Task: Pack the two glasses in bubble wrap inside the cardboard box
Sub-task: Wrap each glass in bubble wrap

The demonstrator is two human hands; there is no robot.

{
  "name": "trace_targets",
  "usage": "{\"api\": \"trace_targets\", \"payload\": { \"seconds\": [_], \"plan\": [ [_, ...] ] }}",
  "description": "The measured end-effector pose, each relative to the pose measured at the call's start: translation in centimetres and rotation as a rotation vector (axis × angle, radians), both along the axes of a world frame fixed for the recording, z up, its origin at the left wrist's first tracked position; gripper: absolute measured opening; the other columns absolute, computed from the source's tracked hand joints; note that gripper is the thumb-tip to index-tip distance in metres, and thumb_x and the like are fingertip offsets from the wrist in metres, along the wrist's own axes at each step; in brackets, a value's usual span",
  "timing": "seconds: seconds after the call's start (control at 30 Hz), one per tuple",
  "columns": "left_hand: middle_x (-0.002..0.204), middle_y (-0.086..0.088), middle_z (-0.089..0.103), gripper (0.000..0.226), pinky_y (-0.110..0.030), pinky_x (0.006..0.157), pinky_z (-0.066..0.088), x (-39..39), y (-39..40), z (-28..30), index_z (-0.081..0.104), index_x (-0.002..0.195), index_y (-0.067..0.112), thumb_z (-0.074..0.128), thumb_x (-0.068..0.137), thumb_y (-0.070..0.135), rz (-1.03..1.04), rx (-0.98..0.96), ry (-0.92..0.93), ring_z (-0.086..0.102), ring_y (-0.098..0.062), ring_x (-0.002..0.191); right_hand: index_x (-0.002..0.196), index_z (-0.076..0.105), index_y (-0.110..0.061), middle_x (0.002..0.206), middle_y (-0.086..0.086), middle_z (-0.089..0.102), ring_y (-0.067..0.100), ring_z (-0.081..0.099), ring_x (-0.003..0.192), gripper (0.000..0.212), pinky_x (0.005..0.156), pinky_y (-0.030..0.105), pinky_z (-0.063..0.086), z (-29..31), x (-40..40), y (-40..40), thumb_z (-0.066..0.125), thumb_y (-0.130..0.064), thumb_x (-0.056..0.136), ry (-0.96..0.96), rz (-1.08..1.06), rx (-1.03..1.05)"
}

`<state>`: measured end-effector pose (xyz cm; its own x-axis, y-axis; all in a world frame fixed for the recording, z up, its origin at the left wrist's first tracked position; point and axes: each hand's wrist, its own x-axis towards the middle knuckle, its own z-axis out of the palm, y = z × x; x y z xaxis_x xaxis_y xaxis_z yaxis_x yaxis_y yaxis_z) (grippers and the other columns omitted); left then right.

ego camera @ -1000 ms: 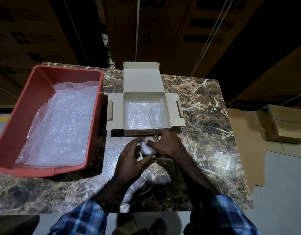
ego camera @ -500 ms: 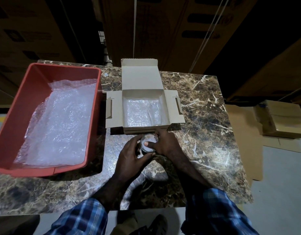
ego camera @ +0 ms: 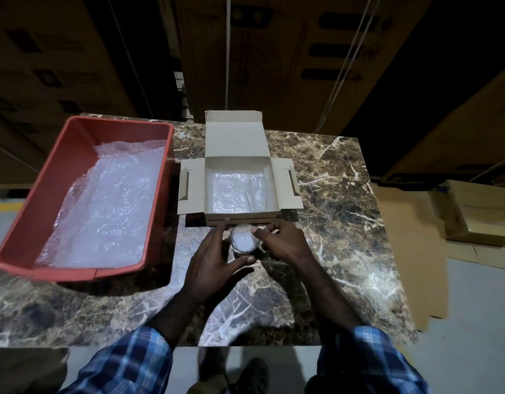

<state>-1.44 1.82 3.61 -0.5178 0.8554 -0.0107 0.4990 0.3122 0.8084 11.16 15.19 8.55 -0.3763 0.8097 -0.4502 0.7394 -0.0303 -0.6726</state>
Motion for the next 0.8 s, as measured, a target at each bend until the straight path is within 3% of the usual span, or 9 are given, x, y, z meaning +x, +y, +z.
{"api": "trace_targets", "payload": {
  "seconds": [0.07, 0.17, 0.3, 0.4, 0.5, 0.6, 0.7, 0.8],
  "plan": [
    [0.139, 0.012, 0.051, 0.099, -0.017, 0.089, 0.040, 0.1, -0.5, 0.5, 0.037, 0.149, 0.029, 0.073, 0.067, 0.070, 0.010, 0.005, 0.030, 0.049, -0.004, 0.122, 0.076, 0.063, -0.021, 0.080, -0.002, 0.074, 0.018, 0.071, 0.076, 0.038, 0.080, 0.039, 0.059, 0.4, 0.2, -0.4, 0.073, -0.058, 0.078, 0.005, 0.011, 0.001],
    [0.135, 0.016, 0.050, 0.094, -0.025, 0.085, 0.046, 0.7, -1.5, 1.7, 0.039, 0.148, 0.029, 0.065, 0.069, 0.072, 0.015, 0.041, 0.083, 0.055, -0.009, 0.107, 0.082, 0.066, -0.021, 0.080, -0.002, 0.073, 0.019, 0.070, 0.076, 0.032, 0.075, 0.035, 0.058, 1.6, 0.5, -1.0, 0.072, -0.053, 0.080, 0.015, 0.012, 0.110],
    [0.130, 0.016, 0.053, 0.065, -0.020, 0.071, 0.053, 0.9, -2.9, 4.1, 0.050, 0.139, 0.026, 0.079, 0.081, 0.033, 0.076, 0.165, 0.205, 0.056, -0.003, 0.092, 0.093, 0.068, -0.014, 0.087, 0.002, 0.070, 0.022, 0.064, 0.080, 0.028, 0.066, 0.027, 0.044, 4.7, -0.6, -2.2, 0.068, -0.041, 0.088, 0.089, 0.122, 0.383],
    [0.125, 0.006, 0.061, 0.045, -0.006, 0.074, 0.045, -0.5, -4.1, 6.4, 0.062, 0.129, 0.017, 0.071, 0.085, 0.024, 0.131, 0.230, 0.287, 0.058, -0.003, 0.099, 0.095, 0.068, -0.015, 0.091, 0.004, 0.070, 0.022, 0.063, 0.083, 0.027, 0.070, 0.030, 0.049, 6.7, -3.2, -3.1, 0.066, -0.042, 0.090, 0.142, 0.263, 0.455],
    [0.115, 0.003, 0.068, 0.034, -0.020, 0.079, 0.052, -3.6, -6.0, 8.6, 0.067, 0.120, 0.015, 0.065, 0.087, 0.024, 0.211, 0.217, 0.369, 0.063, -0.011, 0.095, 0.093, 0.068, -0.014, 0.091, 0.004, 0.069, 0.022, 0.063, 0.087, 0.024, 0.075, 0.035, 0.052, 8.1, -6.1, -4.7, 0.064, -0.038, 0.091, 0.207, 0.405, 0.497],
    [0.107, 0.001, 0.071, 0.036, -0.034, 0.073, 0.057, -8.2, -8.7, 9.7, 0.070, 0.115, 0.014, 0.058, 0.086, 0.030, 0.295, 0.154, 0.445, 0.063, -0.017, 0.082, 0.091, 0.068, -0.013, 0.090, 0.004, 0.067, 0.023, 0.061, 0.087, 0.020, 0.075, 0.036, 0.051, 8.9, -9.0, -6.9, 0.064, -0.033, 0.091, 0.260, 0.530, 0.553],
    [0.108, -0.006, 0.072, 0.031, -0.040, 0.082, 0.056, -13.3, -11.1, 10.4, 0.071, 0.114, 0.010, 0.066, 0.085, 0.020, 0.330, 0.014, 0.467, 0.066, -0.028, 0.090, 0.093, 0.069, -0.011, 0.090, 0.007, 0.067, 0.024, 0.059, 0.088, 0.020, 0.075, 0.036, 0.048, 9.1, -12.0, -9.1, 0.063, -0.029, 0.092, 0.278, 0.659, 0.596],
    [0.118, -0.006, 0.070, 0.039, -0.031, 0.090, 0.045, -17.9, -12.7, 11.1, 0.067, 0.124, 0.012, 0.074, 0.085, 0.011, 0.202, -0.286, 0.458, 0.064, -0.027, 0.106, 0.104, 0.071, -0.010, 0.100, 0.007, 0.069, 0.023, 0.059, 0.099, 0.021, 0.084, 0.037, 0.048, 8.3, -15.3, -10.9, 0.062, -0.026, 0.094, 0.244, 0.766, 0.610]
  ]
}}
